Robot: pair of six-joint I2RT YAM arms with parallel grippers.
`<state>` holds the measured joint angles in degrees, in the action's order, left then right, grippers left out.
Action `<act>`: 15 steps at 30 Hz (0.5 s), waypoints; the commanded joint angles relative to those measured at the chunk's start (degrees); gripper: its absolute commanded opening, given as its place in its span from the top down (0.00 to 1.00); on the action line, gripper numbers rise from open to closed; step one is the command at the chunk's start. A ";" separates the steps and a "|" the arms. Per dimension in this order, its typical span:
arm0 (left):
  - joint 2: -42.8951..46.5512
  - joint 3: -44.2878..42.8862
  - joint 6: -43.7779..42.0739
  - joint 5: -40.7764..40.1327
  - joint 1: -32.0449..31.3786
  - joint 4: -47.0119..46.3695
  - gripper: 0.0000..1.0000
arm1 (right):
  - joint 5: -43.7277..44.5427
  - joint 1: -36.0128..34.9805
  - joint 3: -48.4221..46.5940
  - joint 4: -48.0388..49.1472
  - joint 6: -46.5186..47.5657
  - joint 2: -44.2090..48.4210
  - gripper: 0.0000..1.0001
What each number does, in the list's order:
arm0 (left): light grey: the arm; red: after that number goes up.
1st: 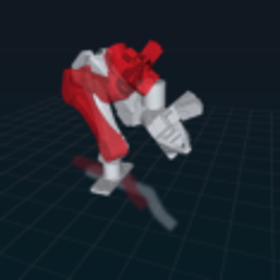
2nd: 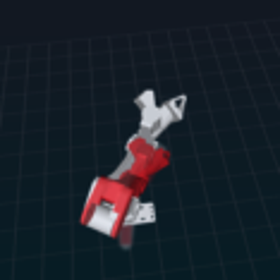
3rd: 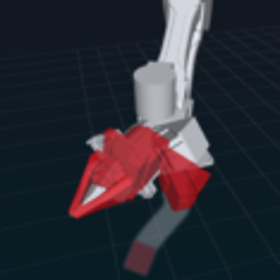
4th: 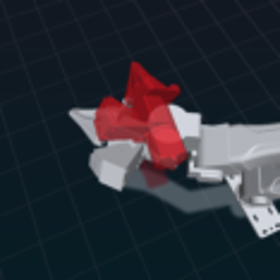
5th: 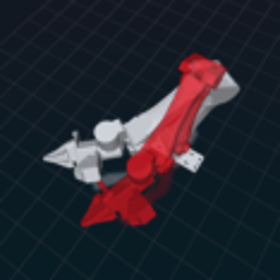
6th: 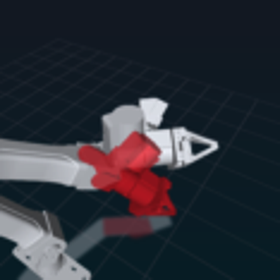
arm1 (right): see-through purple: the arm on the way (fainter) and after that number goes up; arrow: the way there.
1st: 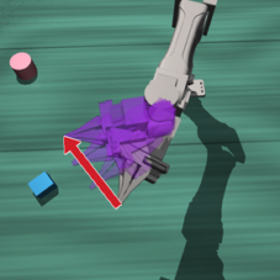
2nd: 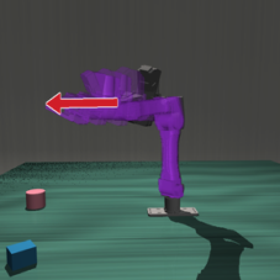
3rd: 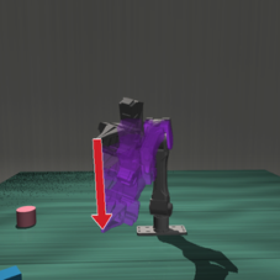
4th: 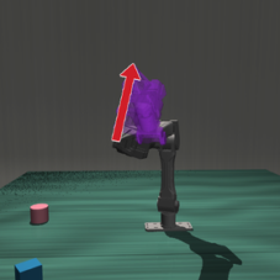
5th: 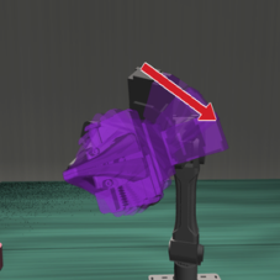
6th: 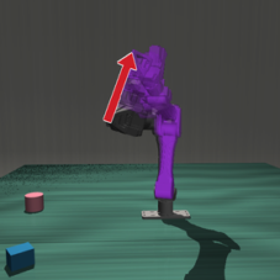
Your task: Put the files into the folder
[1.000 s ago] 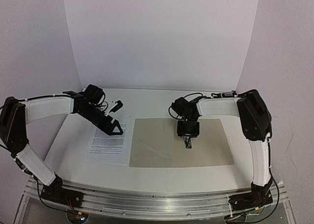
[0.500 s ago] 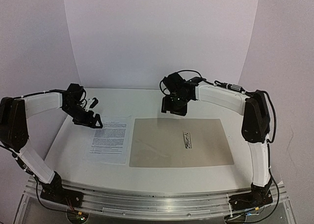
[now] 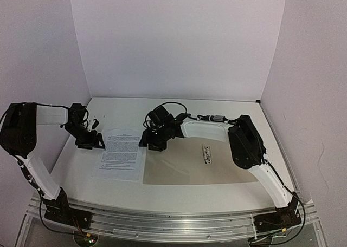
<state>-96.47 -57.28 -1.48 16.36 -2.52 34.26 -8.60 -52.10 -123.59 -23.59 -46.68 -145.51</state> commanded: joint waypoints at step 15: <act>-7.06 -1.44 0.99 1.92 -0.02 -3.22 0.39 | -10.21 0.72 -2.69 11.85 -10.65 -7.83 0.56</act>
<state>-101.56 -58.06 -0.99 17.91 -2.52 30.89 -15.16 -51.16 -124.16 -13.69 -54.26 -150.36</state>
